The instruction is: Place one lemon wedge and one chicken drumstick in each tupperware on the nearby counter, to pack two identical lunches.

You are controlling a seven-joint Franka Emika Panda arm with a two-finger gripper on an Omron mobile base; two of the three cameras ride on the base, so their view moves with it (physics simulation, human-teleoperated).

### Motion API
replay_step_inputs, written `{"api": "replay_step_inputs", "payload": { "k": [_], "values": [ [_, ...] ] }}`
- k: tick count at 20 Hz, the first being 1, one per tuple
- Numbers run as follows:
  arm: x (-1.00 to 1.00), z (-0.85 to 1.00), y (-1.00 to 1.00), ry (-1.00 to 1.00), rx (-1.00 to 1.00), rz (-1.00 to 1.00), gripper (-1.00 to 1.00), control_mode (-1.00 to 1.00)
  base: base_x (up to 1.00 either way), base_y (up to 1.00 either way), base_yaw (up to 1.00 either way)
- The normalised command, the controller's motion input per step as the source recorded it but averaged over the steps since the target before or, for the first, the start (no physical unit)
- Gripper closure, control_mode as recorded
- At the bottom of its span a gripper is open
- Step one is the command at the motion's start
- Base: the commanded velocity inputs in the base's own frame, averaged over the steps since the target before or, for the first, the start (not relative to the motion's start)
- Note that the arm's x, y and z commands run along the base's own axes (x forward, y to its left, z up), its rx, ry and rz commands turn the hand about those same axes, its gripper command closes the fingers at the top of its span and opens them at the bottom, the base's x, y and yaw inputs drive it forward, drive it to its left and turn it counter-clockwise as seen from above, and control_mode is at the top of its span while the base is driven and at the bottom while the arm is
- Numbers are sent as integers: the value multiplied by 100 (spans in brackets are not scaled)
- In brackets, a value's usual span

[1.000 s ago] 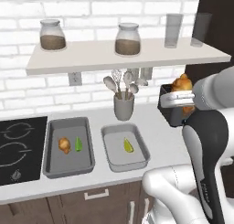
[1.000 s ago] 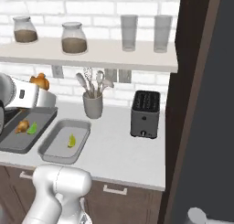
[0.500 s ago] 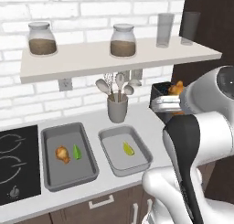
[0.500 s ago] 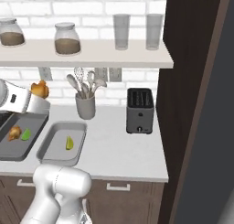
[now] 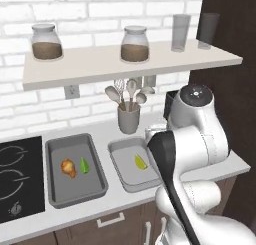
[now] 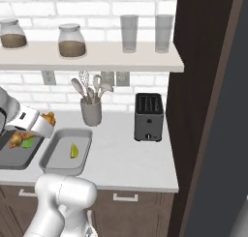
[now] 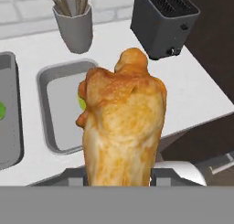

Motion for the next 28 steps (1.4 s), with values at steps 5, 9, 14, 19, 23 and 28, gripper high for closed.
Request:
{"api": "replay_step_inputs", "payload": {
  "k": [5,9,14,19,23,28],
  "values": [
    [80,-83,48,39,1,5,100,-100,0,0,0],
    [86,-93,53,9,0,11,100,-100,0,0,0],
    [61,-73,10,-3,0,4,100,-100,0,0,0],
    [28,-61,-16,-10,0,5,100,-100,0,0,0],
    [20,-52,-4,-15,0,12,100,-100,0,0,0],
    [25,-33,1,-15,0,12,100,-100,0,0,0]
  ]
}}
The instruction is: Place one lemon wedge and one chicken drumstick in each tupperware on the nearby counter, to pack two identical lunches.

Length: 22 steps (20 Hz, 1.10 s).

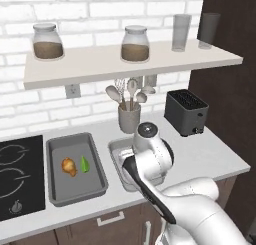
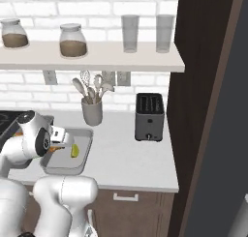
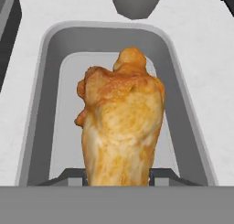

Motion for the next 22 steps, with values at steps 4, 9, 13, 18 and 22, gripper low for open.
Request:
{"api": "replay_step_inputs", "payload": {
  "k": [4,9,13,18,22],
  "values": [
    [42,-19,2,-5,0,6,100,-100,0,0,0],
    [58,-25,2,3,0,0,100,-100,0,0,0],
    [33,-33,3,19,0,-1,100,-100,0,0,0],
    [20,-48,0,20,0,-1,100,-100,0,0,0],
    [15,-21,0,4,0,0,-100,-100,0,0,0]
  ]
}}
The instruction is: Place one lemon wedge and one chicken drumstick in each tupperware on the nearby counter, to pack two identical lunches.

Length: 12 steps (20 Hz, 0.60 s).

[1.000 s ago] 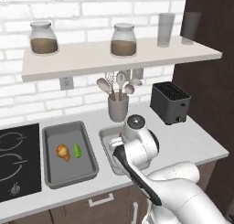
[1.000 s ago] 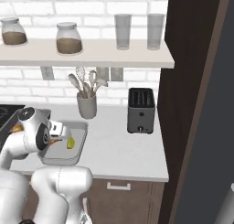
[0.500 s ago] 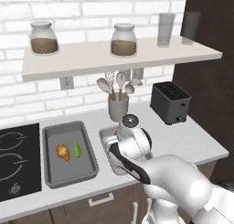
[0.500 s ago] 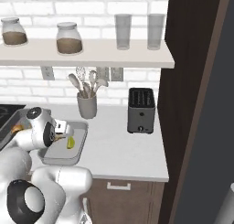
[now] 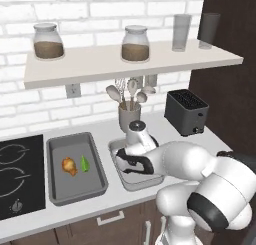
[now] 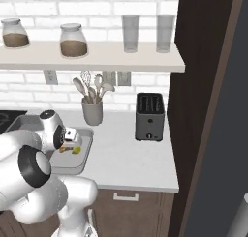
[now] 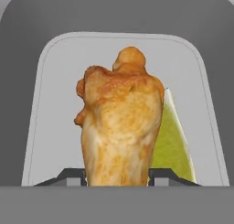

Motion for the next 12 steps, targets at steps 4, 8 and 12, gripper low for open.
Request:
{"api": "replay_step_inputs", "payload": {
  "k": [4,8,12],
  "values": [
    [0,-1,0,0,0,0,-100,-100,0,0,0],
    [-36,35,1,-3,0,-7,-100,-100,0,0,0],
    [-64,66,0,-9,0,-8,-100,-100,0,0,0]
  ]
}}
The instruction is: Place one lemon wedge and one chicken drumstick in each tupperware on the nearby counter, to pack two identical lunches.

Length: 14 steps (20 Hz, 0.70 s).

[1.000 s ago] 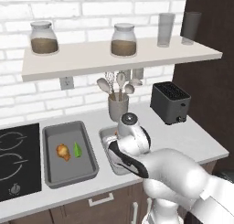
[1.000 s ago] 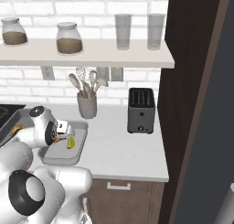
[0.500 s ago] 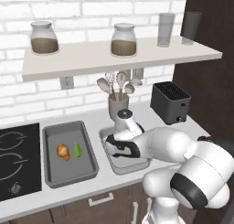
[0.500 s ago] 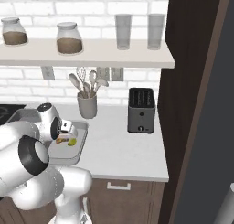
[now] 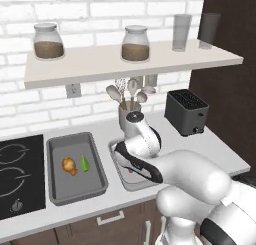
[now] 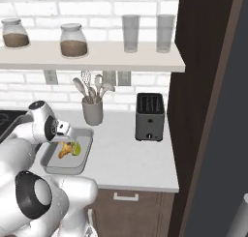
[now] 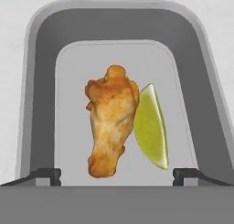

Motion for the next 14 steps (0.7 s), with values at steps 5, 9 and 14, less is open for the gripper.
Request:
{"api": "replay_step_inputs", "payload": {
  "k": [5,9,14],
  "values": [
    [-80,57,13,-22,-4,-10,-100,-100,0,0,0],
    [-48,62,60,-32,-20,-13,-100,-100,0,0,0],
    [-27,62,88,-32,-25,-16,-100,-100,0,0,0]
  ]
}}
